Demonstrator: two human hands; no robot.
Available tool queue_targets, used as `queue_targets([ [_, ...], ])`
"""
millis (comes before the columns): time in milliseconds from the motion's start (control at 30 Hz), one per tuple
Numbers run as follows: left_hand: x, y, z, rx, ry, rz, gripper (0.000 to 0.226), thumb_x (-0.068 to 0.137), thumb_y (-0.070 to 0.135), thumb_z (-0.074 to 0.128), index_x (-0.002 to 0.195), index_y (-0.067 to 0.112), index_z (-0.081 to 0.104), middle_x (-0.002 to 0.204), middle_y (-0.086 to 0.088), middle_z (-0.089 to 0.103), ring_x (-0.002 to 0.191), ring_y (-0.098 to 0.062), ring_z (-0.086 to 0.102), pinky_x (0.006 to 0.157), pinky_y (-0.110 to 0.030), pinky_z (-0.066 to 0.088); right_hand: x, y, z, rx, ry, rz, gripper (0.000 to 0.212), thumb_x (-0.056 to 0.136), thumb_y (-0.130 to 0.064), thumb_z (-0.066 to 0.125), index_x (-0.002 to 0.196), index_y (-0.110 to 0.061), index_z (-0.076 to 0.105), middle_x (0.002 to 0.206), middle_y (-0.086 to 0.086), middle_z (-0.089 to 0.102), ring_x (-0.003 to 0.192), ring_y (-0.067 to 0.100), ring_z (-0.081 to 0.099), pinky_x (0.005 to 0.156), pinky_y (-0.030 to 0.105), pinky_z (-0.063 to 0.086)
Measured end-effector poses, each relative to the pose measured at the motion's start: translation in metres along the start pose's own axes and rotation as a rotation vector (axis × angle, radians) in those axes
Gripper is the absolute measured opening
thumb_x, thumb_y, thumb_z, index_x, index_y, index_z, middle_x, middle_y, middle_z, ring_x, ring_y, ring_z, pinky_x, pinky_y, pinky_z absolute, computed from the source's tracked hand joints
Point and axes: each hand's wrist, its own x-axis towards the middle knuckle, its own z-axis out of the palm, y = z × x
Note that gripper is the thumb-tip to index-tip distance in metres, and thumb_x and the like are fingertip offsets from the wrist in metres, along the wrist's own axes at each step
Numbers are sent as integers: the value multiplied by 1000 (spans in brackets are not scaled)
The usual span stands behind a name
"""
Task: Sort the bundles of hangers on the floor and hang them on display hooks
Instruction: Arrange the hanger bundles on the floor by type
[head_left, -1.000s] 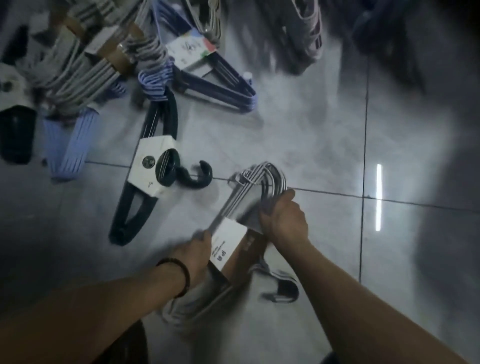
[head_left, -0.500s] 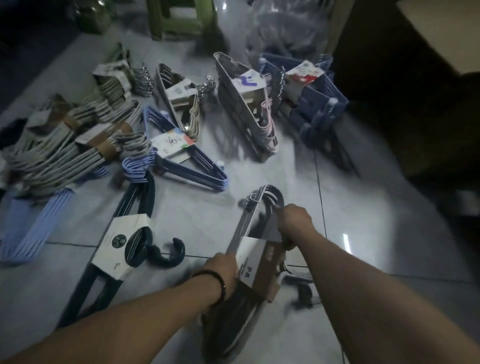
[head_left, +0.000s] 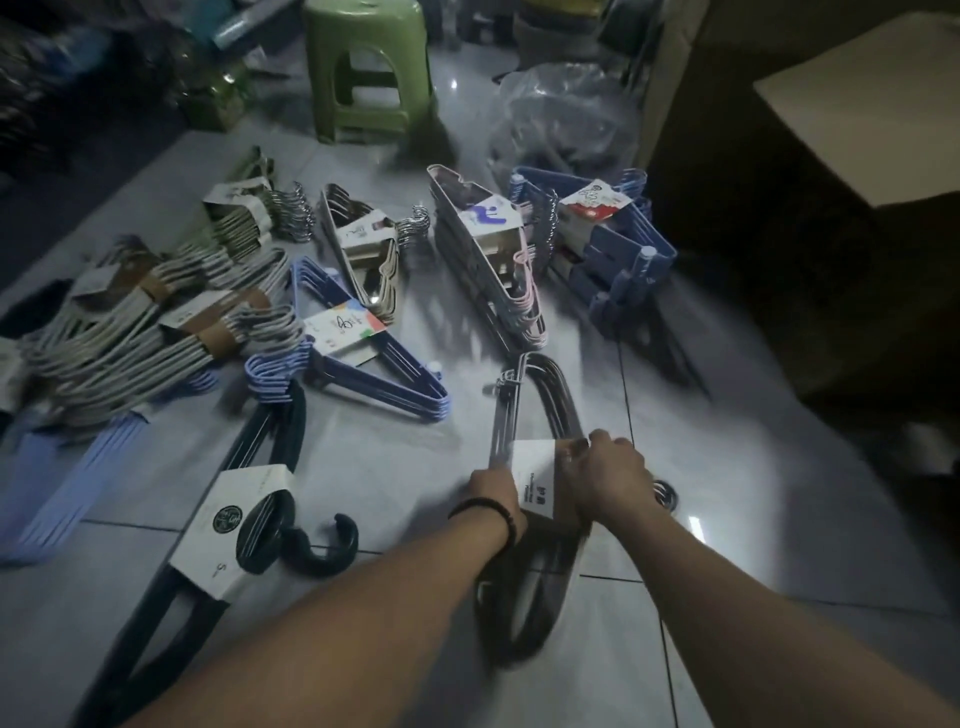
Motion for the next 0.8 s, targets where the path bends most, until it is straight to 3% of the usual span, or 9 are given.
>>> queue_targets([
  [67, -6, -5, 4, -10, -45, 17, 72, 88, 20, 66, 152, 30, 35, 130, -8, 65, 116, -30, 66, 93, -33, 56, -8, 11, 13, -56, -37, -40, 47, 97, -54, 43, 127, -19, 50, 119, 13, 64, 107, 34, 63, 96, 49, 53],
  [133, -14, -9, -8, 50, -134, 73, 61, 88, 26, 69, 145, 25, 47, 128, -7, 67, 112, -29, 67, 94, -36, 58, -9, 15, 18, -117, -57, -68, 48, 94, -56, 44, 127, -21, 47, 115, 11, 66, 102, 33, 64, 94, 50, 53],
  [233, -25, -13, -56, 312, -316, 132, 49, 97, 38, 65, 139, 13, 57, 131, -13, 65, 102, -31, 70, 91, -43, 60, -6, -6, 7, -165, -71, -81, 53, 88, -44, 58, 132, -17, 48, 125, 14, 58, 116, 36, 58, 100, 47, 50],
  [333, -32, -36, -124, 624, -383, 157, 48, 99, 48, 59, 137, 19, 64, 135, -8, 66, 113, -29, 69, 98, -45, 58, -15, -53, -8, -111, 10, -174, 40, 92, -35, 51, 128, -18, 51, 130, 17, 56, 121, 37, 55, 100, 46, 50],
  [433, -45, -80, -205, 726, -303, 105, 45, 99, 51, 57, 130, 20, 68, 127, -5, 71, 108, -27, 71, 96, -43, 58, -39, -117, -5, -48, -62, -362, 39, 94, -39, 54, 128, -18, 54, 132, 15, 59, 122, 36, 58, 99, 43, 52],
  [533, -65, -131, -271, 707, -72, 49, 37, 100, 44, 57, 122, 17, 71, 123, -3, 71, 110, -27, 67, 93, -32, 53, -73, -168, 13, -99, -201, -553, 44, 97, -40, 60, 133, -16, 55, 135, 16, 58, 119, 34, 59, 97, 40, 52],
  [600, -77, -177, -287, 655, 43, -40, 28, 99, 38, 59, 116, 18, 68, 125, -5, 69, 114, -28, 65, 95, -33, 53, -98, -189, 27, -207, -301, -678, 50, 98, -43, 62, 138, -16, 51, 137, 15, 56, 120, 33, 58, 98, 42, 52],
  [667, -82, -224, -288, 613, 105, -148, 22, 96, 38, 64, 114, 25, 67, 130, -3, 68, 117, -25, 64, 100, -35, 52, -112, -204, 40, -262, -371, -715, 54, 97, -43, 65, 142, -17, 50, 136, 13, 55, 119, 30, 57, 97, 40, 52],
  [800, -67, -275, -295, 479, 123, -228, 35, 93, 43, 69, 124, 25, 67, 135, -2, 62, 120, -26, 61, 104, -40, 52, -122, -236, 49, -209, -381, -711, 50, 97, -41, 66, 139, -18, 54, 133, 10, 59, 115, 26, 60, 96, 37, 53],
])
